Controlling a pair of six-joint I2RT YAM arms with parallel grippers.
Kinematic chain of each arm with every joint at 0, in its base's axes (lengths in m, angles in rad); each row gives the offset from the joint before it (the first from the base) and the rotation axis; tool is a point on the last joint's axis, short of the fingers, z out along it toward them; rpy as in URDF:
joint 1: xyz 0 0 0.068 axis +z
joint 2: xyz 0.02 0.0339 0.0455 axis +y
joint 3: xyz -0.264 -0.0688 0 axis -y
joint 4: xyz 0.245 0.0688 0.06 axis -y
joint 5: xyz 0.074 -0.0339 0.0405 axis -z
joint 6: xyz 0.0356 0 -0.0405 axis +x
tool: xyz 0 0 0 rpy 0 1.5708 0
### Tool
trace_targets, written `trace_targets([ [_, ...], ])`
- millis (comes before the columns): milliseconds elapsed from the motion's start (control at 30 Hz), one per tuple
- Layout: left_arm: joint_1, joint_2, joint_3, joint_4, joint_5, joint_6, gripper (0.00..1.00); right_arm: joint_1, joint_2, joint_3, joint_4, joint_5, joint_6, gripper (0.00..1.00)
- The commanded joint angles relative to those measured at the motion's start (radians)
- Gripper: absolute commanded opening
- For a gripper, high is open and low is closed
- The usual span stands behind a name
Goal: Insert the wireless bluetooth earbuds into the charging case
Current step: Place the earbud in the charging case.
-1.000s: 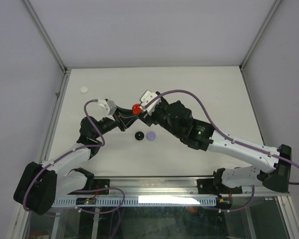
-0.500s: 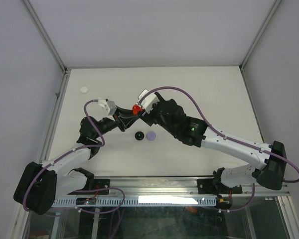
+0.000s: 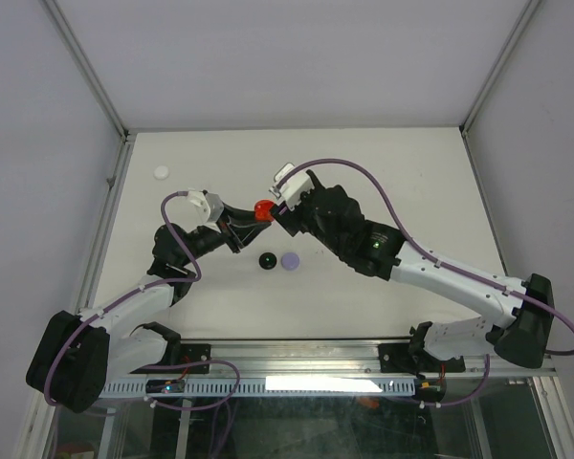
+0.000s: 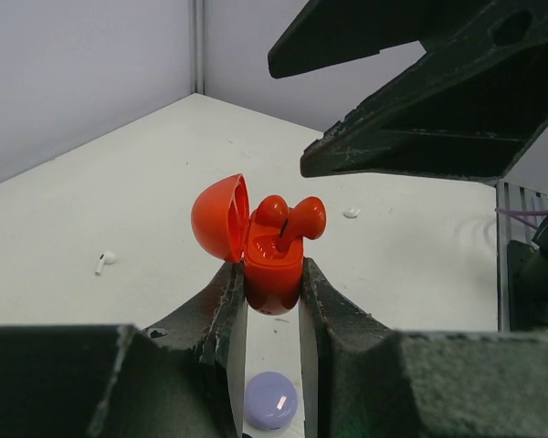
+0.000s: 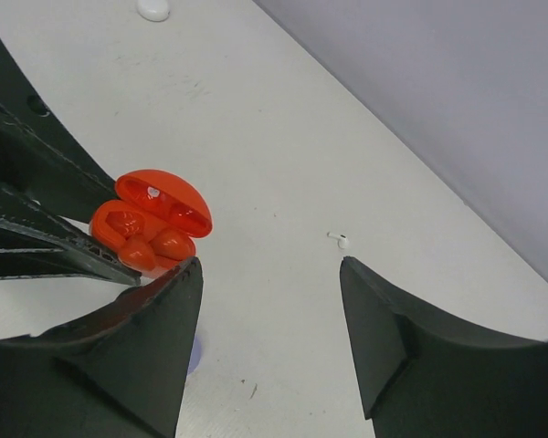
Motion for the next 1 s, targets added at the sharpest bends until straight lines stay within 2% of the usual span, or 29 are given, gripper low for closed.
trace_targets([
  [0,0.008,-0.003,0.030,0.075,0.026,0.005,0.00,-0.013,-0.020,0.006,0.054,-0.013,0.029,0.65],
  [967,0.009,0.005,0.032,0.087,0.043,-0.001,0.00,-0.015,-0.032,0.005,0.056,-0.206,0.062,0.65],
])
